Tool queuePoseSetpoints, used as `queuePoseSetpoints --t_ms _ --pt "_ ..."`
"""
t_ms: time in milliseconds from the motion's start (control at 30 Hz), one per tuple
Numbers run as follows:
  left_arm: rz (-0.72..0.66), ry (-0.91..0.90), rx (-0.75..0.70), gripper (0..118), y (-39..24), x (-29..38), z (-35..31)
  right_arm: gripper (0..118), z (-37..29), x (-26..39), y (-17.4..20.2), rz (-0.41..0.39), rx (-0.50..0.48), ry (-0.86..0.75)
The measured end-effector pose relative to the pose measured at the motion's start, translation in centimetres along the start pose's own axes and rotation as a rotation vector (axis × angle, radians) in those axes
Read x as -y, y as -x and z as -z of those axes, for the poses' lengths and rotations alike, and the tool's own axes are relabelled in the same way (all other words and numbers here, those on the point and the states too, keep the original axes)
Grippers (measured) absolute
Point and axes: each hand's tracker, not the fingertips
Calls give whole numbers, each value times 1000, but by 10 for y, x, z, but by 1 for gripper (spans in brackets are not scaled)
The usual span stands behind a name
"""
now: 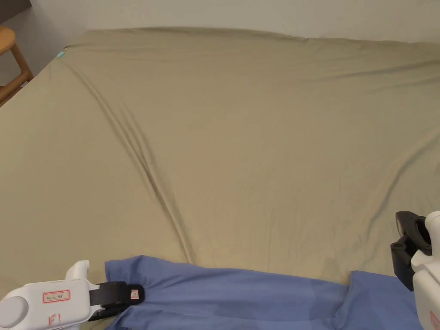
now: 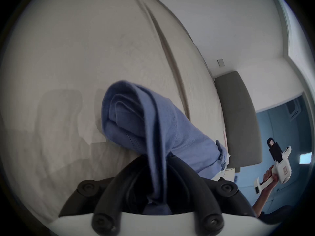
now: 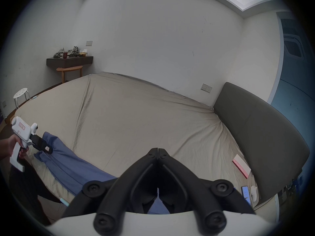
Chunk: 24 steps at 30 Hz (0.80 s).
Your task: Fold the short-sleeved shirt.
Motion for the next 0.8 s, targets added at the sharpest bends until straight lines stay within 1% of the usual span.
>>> queuePoseSetpoints --t_ms 133,233,267,300,367,467,533,567,667,733,800 --pt "41 4 -11 7 -3 -8 -10 0 0 0 -2 1 4 -2" --pt "89 19 -93 8 -3 -18 -18 0 0 0 -3 5 6 -1" --pt "95 6 -89 7 -1 -21 -20 0 1 0 -4 8 5 -1" --pt "136 -25 -129 7 2 -25 -27 0 1 0 -4 10 1 0" --pt "125 -40 -148 7 11 -35 -34 0 1 0 -5 9 -1 -1" --pt "124 -100 -237 8 19 -46 -56 0 0 1 -5 4 0 -3" --pt "133 -120 -320 7 12 -49 -72 0 0 1 -6 7 -1 -4" --pt "142 -125 -339 7 9 -50 -78 0 0 1 -7 8 -1 -6" --pt "234 -86 -331 7 -6 -51 -84 0 0 0 -6 12 -4 -11" --pt "327 -59 -357 7 -32 -48 -85 0 -1 -1 -5 13 -10 -15" --pt "355 -43 -376 8 -64 -41 -79 0 -3 -2 -3 13 -15 -21"
